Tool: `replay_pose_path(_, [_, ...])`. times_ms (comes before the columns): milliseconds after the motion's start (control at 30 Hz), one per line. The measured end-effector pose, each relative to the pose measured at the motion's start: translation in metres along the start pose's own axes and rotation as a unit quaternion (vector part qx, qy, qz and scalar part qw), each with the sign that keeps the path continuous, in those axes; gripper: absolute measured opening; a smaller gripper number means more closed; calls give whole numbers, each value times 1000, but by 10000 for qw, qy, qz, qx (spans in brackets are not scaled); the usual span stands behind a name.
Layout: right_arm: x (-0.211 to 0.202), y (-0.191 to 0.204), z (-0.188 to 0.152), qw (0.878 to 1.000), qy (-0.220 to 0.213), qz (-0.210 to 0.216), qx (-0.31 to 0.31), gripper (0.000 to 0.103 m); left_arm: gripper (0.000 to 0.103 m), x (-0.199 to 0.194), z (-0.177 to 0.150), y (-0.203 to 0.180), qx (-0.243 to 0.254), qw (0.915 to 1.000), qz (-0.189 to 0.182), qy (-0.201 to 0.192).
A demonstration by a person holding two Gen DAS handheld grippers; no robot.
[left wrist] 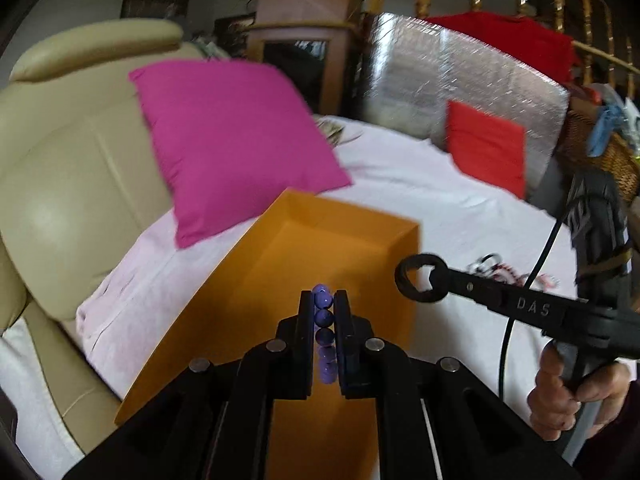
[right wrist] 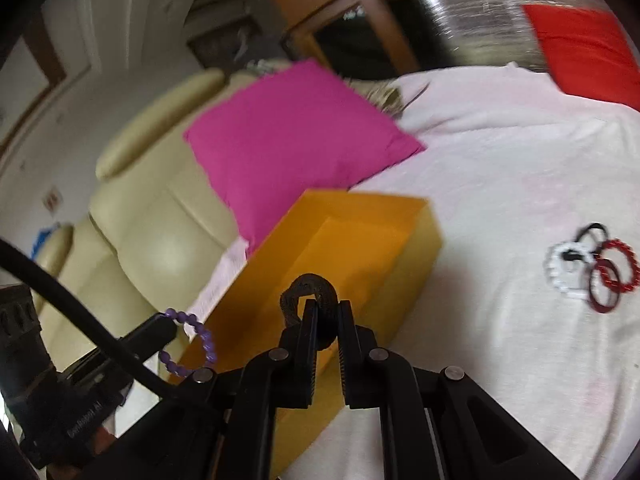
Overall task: Organize jewelry
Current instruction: 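Carry both items into the orange box and open both tools, then move both tools back to the bracelets on the bedspread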
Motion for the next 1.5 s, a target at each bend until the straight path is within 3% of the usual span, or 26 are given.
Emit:
replay_pose_path(233, [48, 4, -8, 9976, 542, -425, -115, 14, 11, 24, -17, 21, -82, 9987, 387, 327])
replay_pose_path(267, [51, 2, -8, 9973, 575, -450, -115, 18, 15, 23, -18, 22, -63, 9985, 432, 339])
replay_pose_path(300, [53, 2, -7, 9972, 583, -454, -111, 22, 28, 24, -18, 23, -51, 9982, 489, 346])
replay_pose_path(367, [50, 0, -2, 9978, 494, -432, -51, 48, 52, 21, -16, 24, -57, 9977, 611, 293])
replay_pose_path(433, [34, 0, 6, 9993, 201, -301, 6, 56, 55, 15, -11, 21, -26, 9973, 718, 127])
replay_pose_path(700, [-60, -31, 28, 9965, -676, -468, 154, 56, 60, -15, 16, -24, 321, 9973, 579, -311])
replay_pose_path(800, [-107, -69, 23, 9925, -878, -731, 443, 56, 70, -27, 27, -53, 422, 9966, 477, -517])
replay_pose_path(1033, [-216, -180, -8, 9660, -1303, -1706, 1444, 56, 73, -27, 37, -150, 876, 9939, 42, -668])
replay_pose_path(1133, [-242, -215, -15, 9565, -1208, -2116, 1604, 56, 73, -8, 24, -195, 1239, 9910, -227, -447])
replay_pose_path(1300, [-269, -252, -29, 9477, -944, -2392, 1891, 56, 73, 27, -9, -258, 1688, 9837, -627, 14])
replay_pose_path(1500, [-282, -259, -35, 9504, -889, -2300, 1896, 56, 73, 68, -19, -263, 1332, 9881, -569, 513])
Point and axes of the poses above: each gripper's, at about its wrist camera, not at the fingertips, and x roughly the way its jaws point, y to its left, z to its top, the point moved 7 cm from there along x, roughly the way its jaws point, and after that the axes turned 12 degrees about z, right-handed, at the moved point
